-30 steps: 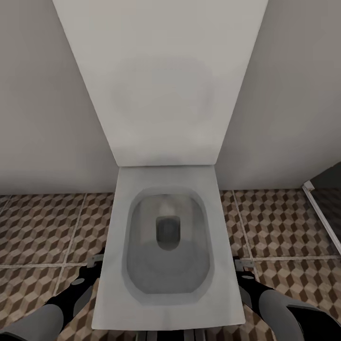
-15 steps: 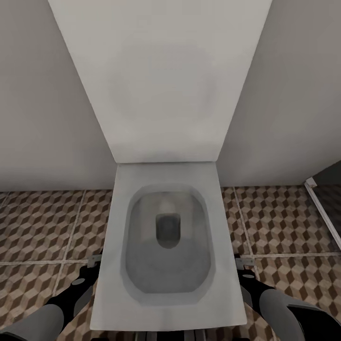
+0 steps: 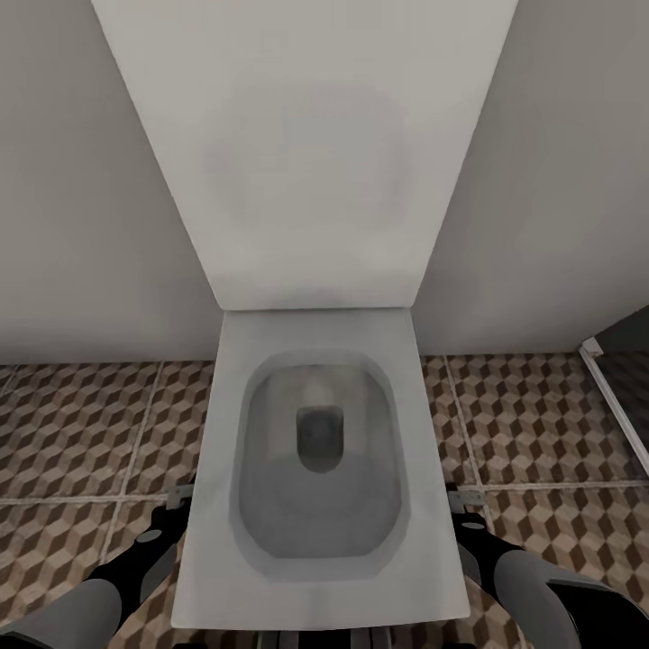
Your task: Take the four mousetraps from the cabinet in the bathroom and place them on the bathroom floor. Make sure all four end up on the same floor surface, and ensure that at least two of them are either under or directly next to the same bathroom sink.
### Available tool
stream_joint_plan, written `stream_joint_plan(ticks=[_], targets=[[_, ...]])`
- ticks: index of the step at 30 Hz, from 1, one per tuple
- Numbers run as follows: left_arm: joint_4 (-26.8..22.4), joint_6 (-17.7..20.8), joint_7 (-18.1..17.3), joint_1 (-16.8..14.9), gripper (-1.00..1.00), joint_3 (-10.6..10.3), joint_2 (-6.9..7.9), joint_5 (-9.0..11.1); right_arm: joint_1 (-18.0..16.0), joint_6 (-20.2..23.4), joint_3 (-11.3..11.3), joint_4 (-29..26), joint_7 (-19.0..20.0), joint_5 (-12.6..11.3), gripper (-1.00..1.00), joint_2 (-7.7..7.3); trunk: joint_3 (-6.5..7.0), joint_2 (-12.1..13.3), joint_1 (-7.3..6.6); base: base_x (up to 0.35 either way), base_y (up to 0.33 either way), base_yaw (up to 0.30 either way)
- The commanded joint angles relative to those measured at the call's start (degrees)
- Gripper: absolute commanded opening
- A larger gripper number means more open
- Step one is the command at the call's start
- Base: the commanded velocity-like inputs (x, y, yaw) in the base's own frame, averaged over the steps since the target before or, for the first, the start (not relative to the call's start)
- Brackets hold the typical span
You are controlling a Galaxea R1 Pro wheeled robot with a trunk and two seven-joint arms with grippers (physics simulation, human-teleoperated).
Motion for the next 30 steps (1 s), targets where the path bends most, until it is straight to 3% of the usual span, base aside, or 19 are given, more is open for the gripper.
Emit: stream_joint_plan(ticks=[1, 28, 29, 30], targets=[[-0.04, -0.16, 0.36, -0.02, -1.0, -0.5, 0.04, 0.33, -0.02, -0.2, -0.96, 0.81, -0.41, -0.12, -1.0, -0.01, -0.04, 0.0, 0.01, 0.0, 0.0, 0.0], [-0.09, -0.23, 0.33, -0.02, -1.0, -0.5, 0.04, 0.25, -0.02, 0.48, -0.96, 0.81, -0.41, -0.12, -1.0, 0.15, -0.04, 0.0, 0.01, 0.0, 0.0, 0.0], [-0.09, -0.23, 0.34, -0.02, -1.0, -0.5, 0.04, 0.25, -0.02, 0.55, -0.96, 0.81, -0.41, -0.12, 1.0, 0.15, -0.04, 0.0, 0.01, 0.0, 0.0, 0.0], [-0.09, -0.23, 0.36, -0.02, -1.0, -0.5, 0.04, 0.26, -0.02, 0.84, -0.96, 0.81, -0.41, -0.12, 1.0, 0.15, -0.04, 0.0, 0.01, 0.0, 0.0, 0.0]])
